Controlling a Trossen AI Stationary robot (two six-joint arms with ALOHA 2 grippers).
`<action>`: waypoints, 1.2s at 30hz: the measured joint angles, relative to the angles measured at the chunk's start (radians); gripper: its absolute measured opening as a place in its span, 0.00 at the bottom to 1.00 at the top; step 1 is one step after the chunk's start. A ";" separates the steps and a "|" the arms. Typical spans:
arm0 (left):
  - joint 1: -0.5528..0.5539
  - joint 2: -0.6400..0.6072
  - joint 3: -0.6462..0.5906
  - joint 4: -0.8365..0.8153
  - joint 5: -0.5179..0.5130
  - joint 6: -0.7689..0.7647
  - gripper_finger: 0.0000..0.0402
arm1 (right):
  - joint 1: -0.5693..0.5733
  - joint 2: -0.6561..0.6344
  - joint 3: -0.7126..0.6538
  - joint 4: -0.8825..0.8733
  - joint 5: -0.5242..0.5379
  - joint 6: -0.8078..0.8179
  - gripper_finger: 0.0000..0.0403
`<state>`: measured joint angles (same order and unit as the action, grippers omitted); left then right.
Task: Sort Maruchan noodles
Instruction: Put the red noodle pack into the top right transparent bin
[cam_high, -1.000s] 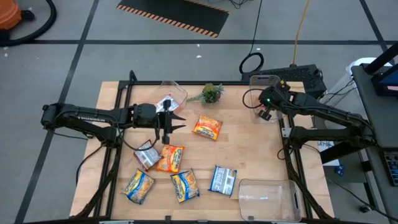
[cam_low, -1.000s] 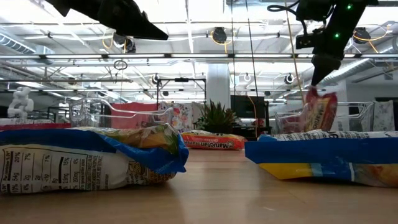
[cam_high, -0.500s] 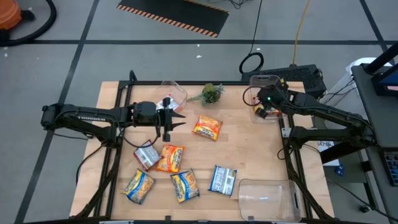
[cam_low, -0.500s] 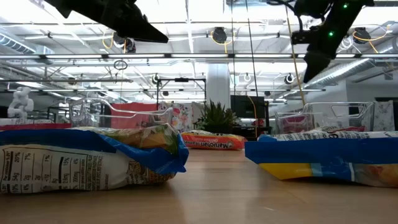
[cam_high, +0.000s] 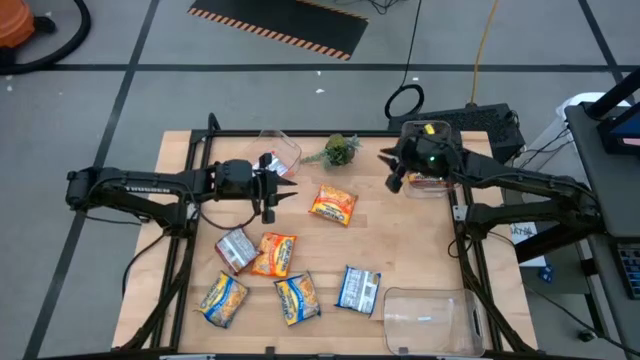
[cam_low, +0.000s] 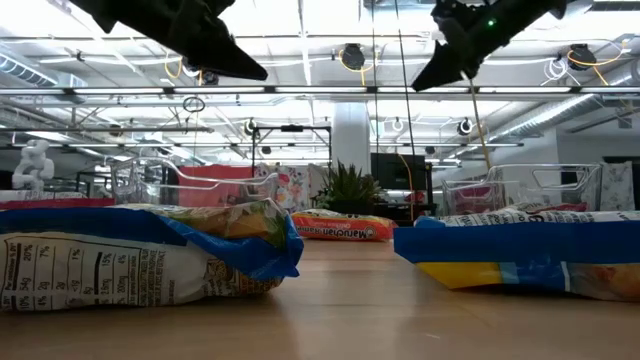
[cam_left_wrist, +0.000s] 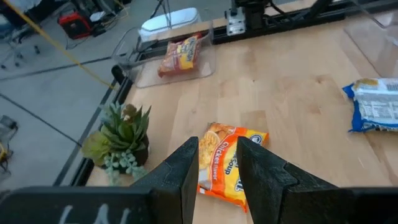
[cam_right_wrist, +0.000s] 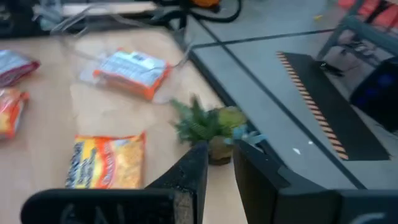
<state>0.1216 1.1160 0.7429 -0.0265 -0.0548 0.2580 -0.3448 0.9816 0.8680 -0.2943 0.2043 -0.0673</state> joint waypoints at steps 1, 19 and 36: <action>0.005 0.000 0.000 0.000 -0.001 -0.009 0.29 | 0.013 0.013 0.000 0.001 0.000 0.000 0.18; -0.150 -0.133 0.179 -0.789 -0.164 -0.592 0.29 | 0.156 0.112 0.042 0.096 -0.077 -0.003 0.18; -0.624 -0.103 0.017 -1.063 -0.031 -1.330 0.29 | 0.247 0.112 0.043 0.074 -0.078 0.003 0.18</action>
<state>-0.5021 1.0133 0.7601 -1.0893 -0.0859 -1.0725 -0.0980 1.0935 0.9115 -0.2201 0.1261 -0.0643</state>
